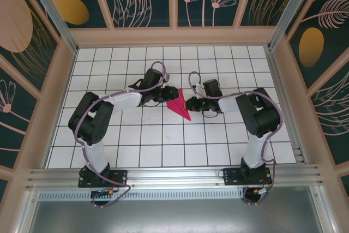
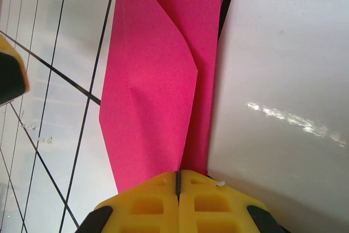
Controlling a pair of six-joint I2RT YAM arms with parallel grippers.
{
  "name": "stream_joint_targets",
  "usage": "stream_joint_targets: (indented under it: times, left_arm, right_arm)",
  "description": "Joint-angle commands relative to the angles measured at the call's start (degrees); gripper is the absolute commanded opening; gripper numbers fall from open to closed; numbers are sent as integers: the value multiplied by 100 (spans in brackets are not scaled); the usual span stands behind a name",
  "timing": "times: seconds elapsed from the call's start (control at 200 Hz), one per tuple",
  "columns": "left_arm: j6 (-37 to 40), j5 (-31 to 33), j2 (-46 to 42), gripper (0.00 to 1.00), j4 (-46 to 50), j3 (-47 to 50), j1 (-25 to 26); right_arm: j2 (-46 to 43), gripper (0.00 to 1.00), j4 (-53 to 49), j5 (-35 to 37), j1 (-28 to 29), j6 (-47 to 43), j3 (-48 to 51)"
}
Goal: Fold a paper plane with a square sheet of paper (fold left side to right side)
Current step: Fourth fold the wing at the center of the table.
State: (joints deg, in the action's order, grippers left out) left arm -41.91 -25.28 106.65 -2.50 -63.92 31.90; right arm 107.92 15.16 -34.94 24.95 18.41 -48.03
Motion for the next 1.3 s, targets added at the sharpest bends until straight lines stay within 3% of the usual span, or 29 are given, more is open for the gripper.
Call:
stream_joint_targets:
  times: [0.0, 0.31, 0.751, 1.101, 1.296]
  left_arm:
    - [-88, -350, 326, 38, -197, -234, 51]
    - [-74, -380, 1044, 38, -233, -682, 79]
    - [-80, -62, 1420, 38, -233, -366, 73]
    - [-180, 70, 1286, 37, -414, 108, 88]
    - [-177, 76, 1248, 37, -435, 136, 96]
  right_arm:
    - [399, 5, -730, 597, 57, -103, 57]
    - [435, 5, -804, 610, 77, -172, 22]
    - [357, 6, -799, 543, 107, -152, -86]
    - [-796, 25, -990, 688, -49, -118, -247]
    - [-1254, 26, -801, 220, 69, 109, 175]
